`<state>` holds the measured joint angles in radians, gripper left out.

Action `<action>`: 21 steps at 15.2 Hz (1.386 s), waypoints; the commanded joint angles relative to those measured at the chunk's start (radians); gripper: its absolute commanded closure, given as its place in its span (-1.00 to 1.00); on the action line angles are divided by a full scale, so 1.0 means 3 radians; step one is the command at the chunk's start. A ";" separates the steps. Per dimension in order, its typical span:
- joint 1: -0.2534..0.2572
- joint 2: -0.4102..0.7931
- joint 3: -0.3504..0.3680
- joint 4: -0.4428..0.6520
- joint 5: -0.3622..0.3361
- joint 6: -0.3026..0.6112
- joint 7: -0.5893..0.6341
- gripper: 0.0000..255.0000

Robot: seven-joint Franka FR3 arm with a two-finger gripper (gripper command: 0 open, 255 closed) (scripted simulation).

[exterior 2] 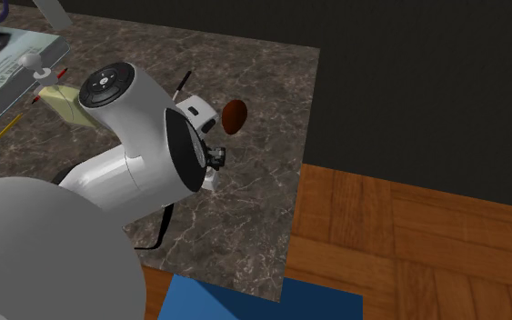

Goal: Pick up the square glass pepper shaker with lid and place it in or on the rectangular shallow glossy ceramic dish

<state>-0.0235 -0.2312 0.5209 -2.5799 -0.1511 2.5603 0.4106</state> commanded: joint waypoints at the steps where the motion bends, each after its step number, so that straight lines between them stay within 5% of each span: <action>1: -0.0003 0.0003 -0.0003 -0.0003 -0.0001 -0.0005 -0.0001 1.00; 5: -0.0003 0.0004 -0.0001 -0.0006 -0.0003 -0.0001 0.0002 1.00; 21: 0.0176 -0.0476 -0.0211 0.0346 0.0362 -0.0783 -0.0379 1.00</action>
<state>0.0286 -0.3690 0.4616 -2.4850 -0.0452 2.3392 0.3031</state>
